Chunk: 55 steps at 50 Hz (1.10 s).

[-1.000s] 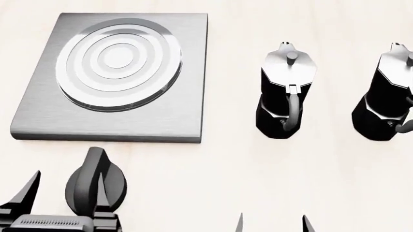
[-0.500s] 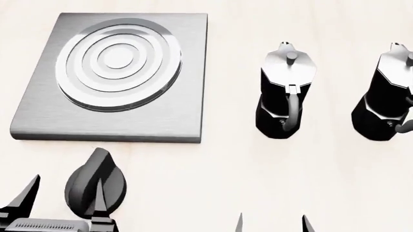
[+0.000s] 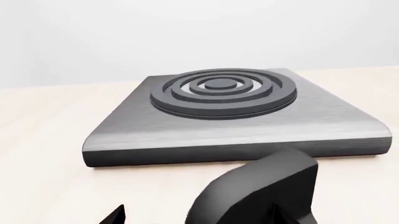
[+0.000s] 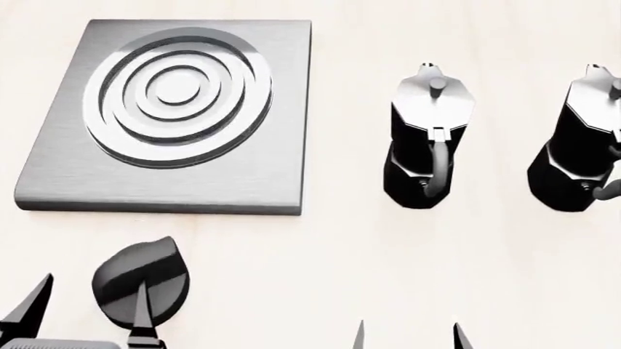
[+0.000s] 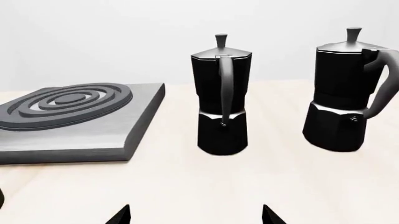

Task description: Turn off the stove.

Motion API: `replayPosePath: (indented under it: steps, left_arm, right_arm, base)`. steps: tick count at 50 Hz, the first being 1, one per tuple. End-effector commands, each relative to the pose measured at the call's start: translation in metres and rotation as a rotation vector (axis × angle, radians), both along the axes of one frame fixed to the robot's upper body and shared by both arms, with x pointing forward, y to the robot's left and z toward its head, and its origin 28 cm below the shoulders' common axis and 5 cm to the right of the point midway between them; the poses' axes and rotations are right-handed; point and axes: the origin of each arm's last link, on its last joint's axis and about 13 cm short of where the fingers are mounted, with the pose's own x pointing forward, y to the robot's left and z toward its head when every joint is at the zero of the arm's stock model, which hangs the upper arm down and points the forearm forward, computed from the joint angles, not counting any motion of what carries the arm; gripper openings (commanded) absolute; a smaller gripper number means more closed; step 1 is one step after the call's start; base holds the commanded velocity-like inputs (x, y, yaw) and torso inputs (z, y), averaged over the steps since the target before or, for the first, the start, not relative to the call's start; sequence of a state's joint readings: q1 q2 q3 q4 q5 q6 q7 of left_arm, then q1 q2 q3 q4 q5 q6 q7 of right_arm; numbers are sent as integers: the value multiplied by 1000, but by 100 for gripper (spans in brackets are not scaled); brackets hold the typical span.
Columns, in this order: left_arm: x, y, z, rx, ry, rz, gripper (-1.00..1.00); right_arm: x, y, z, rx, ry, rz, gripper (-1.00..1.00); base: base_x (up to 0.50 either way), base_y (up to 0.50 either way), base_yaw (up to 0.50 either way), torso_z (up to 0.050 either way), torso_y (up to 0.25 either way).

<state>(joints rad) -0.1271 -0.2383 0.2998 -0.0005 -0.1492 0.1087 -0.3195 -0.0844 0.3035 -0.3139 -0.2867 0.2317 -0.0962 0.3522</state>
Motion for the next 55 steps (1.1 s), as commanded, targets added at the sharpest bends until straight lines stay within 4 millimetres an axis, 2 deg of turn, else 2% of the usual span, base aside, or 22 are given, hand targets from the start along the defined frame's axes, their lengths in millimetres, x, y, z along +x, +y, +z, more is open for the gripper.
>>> replayPosePath:
  steps: [1,55]
  left_arm:
    - [-1,13,0,-22,14,79,100]
    - [0,20,3,-59,67,123,100]
  right_arm:
    - [1,0,-1,-1,7,0,100]
    - [2,0,-1,0,10,2,100]
  base:
    - [0,0,0,0,0]
    - [0,0,0,0,0]
